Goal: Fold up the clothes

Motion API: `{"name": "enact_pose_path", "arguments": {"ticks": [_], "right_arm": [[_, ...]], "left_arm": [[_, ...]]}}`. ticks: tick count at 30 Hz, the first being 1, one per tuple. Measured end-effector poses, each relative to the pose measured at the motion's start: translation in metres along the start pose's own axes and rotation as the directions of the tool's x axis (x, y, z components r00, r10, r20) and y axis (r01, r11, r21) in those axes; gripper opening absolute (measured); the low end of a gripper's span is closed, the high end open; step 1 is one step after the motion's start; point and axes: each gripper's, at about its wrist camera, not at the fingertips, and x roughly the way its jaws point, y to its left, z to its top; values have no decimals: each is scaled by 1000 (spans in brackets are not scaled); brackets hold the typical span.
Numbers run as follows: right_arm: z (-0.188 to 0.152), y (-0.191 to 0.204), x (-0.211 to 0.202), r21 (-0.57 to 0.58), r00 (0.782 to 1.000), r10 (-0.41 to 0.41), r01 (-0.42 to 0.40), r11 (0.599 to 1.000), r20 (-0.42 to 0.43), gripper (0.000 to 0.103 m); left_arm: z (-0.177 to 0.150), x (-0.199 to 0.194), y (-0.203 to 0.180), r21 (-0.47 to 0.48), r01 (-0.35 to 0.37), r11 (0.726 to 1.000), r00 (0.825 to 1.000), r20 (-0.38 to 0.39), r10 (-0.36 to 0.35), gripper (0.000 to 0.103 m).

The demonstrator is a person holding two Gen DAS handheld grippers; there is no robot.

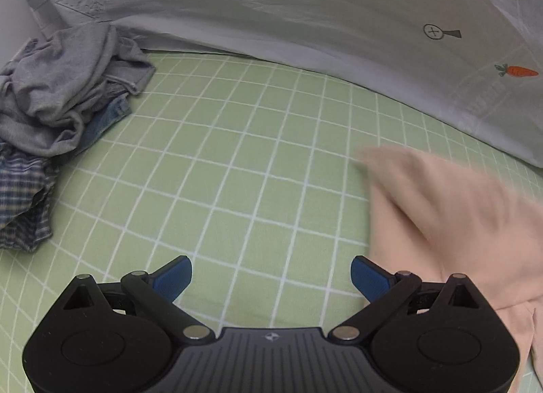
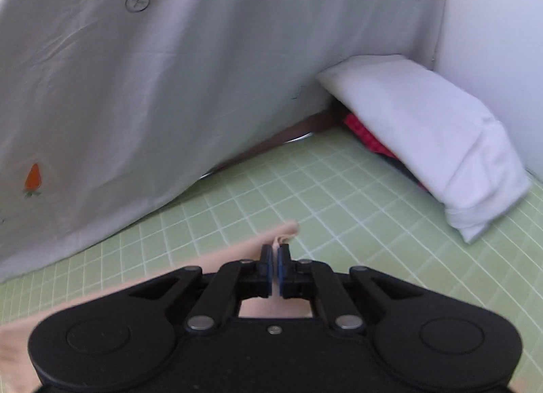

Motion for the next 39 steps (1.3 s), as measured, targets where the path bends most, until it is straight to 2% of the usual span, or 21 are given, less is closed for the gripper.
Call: {"name": "enact_pose_path", "arguments": {"ticks": [3,5,10,14,16,22,23,24,25,26,28,30,32,36,38,39], "right_arm": [[-5,13,-3,-100,1000,17,-17,995,-7,4],[-9,14,2,-111,1000,-1,-2,994,-26,4],[-15,1,10,-12,998,0,0,1000,-59,4],[-19,-2,14,-19,997,-24,23,1000,-70,4],[-20,-4,16,-15,997,-26,25,1000,-76,4],[-25,-5,20,-13,995,-40,39,999,-95,4],[-26,-5,20,-14,995,-41,39,999,-97,4],[-26,-6,21,-16,994,-41,40,999,-98,4],[-26,-6,20,-19,995,-44,42,999,-95,4],[-25,-6,19,-19,995,-49,47,999,-87,4],[-22,-8,15,-13,996,-66,65,998,-61,4],[-17,-10,9,-4,995,-93,93,996,-31,4],[-13,-14,7,12,996,-89,90,996,-25,3],[-21,-8,19,-25,995,-78,77,997,-64,3],[-25,-1,22,-39,994,-77,74,996,-74,3],[-26,1,22,-38,995,-75,73,997,-72,4]], "left_arm": [[7,4,-10,6,40,999,999,5,-40,99],[12,7,-17,10,74,997,997,9,-74,99],[30,14,-43,51,161,986,987,21,-162,98],[46,24,-66,76,230,970,973,14,-231,97],[52,31,-80,87,259,962,965,9,-261,91],[60,67,-110,75,314,946,948,-69,-309,57],[60,72,-114,75,318,945,947,-81,-312,45],[61,76,-116,74,323,944,945,-90,-316,25],[61,79,-117,66,324,944,944,-93,-317,10],[61,81,-116,55,323,945,944,-93,-317,3],[63,77,-113,55,298,953,954,-51,-296,3],[68,66,-104,67,242,968,970,17,-243,3],[74,62,-91,40,202,979,977,58,-204,3],[77,78,-79,-17,178,984,984,26,-178,4],[77,81,-79,-15,170,985,985,14,-170,10],[77,78,-79,-2,166,986,986,17,-166,17]]}}
